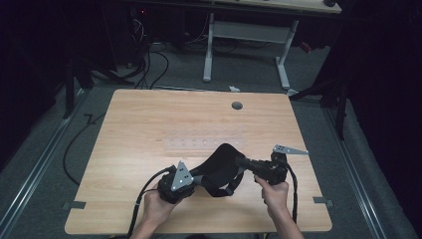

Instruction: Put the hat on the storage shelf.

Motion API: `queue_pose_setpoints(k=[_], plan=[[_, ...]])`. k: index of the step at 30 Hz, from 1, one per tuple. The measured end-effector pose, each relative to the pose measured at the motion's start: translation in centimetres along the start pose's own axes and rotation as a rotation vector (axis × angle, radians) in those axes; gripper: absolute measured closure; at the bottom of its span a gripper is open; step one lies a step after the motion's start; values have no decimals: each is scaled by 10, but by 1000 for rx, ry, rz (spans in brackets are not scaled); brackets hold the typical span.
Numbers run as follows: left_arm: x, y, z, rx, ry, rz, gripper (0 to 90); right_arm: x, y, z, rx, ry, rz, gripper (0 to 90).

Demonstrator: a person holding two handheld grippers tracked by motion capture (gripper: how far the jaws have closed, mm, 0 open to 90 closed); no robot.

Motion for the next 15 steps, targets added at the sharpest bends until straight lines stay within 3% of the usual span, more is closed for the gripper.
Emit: queue_pose_setpoints(k=[10,15], plan=[[-10,2,-5,55,-57,-3,856,-6,10,11,-11,-32,-19,814],[-20,6,-7,63,-107,-37,864,-6,14,12,-44,-29,7,651]])
Point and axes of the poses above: each handheld gripper's, and its own axes: z roughly forward along the jaws, y roughly out of its top, x roughly to its left, the point moved 3 cm from there along z, roughly forward along the jaws, and after that the axes turned 10 degrees about -z, right-handed, at the moved point
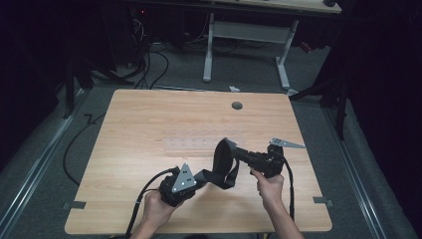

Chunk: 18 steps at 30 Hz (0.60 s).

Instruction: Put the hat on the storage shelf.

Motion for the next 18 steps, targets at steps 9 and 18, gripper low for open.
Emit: queue_pose_setpoints(k=[9,18], plan=[[11,12,-9,-39,16,-59,865,-15,-11,-24,-30,-126,-10,490],[27,27,-14,-80,34,-152,864,-51,-55,-34,148,-436,-128,442]])
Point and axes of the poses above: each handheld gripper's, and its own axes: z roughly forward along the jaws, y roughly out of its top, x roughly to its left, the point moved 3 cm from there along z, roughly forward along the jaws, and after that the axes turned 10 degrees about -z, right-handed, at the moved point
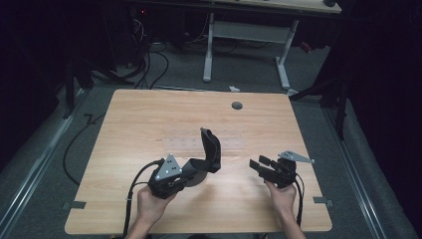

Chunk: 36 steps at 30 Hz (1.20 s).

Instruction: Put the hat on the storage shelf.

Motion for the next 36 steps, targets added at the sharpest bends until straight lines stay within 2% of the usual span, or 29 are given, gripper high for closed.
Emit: queue_pose_setpoints(k=[3,5,7,11,16,21,26,36], plan=[[3,6,-1,-11,2,-28,864,-7,-11,7,68,-89,-45,429],[5,10,-2,-17,8,-26,864,-9,-16,10,95,-131,-71,424],[6,13,-2,-25,14,-23,864,-10,-20,13,123,-170,-98,419],[9,23,-4,-47,17,-30,863,-10,-25,21,171,-217,-151,403],[17,35,-5,-73,29,-65,863,-10,-31,27,219,-234,-151,382],[22,47,-6,-107,45,-70,863,-10,-31,28,230,-241,-153,377],[30,59,-7,-144,50,-121,863,-9,-31,28,234,-249,-162,375],[32,83,-8,-176,95,-83,863,-9,-32,28,234,-246,-163,366]])
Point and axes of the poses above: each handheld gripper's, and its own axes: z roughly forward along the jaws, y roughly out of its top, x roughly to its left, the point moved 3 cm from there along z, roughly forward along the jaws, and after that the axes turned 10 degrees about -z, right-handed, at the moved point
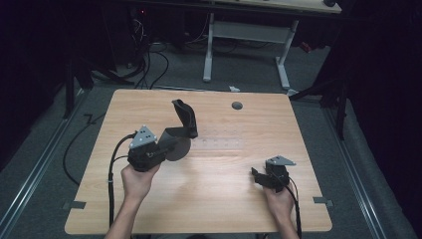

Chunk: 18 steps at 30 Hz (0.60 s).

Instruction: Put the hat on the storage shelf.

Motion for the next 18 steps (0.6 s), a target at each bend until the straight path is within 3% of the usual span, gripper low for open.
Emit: queue_pose_setpoints(k=[6,18], plan=[[5,17,5,-37,-5,-5,864,0,0,0,1,1,-1,361],[22,32,20,-110,75,25,864,1,0,0,1,5,-1,350]])
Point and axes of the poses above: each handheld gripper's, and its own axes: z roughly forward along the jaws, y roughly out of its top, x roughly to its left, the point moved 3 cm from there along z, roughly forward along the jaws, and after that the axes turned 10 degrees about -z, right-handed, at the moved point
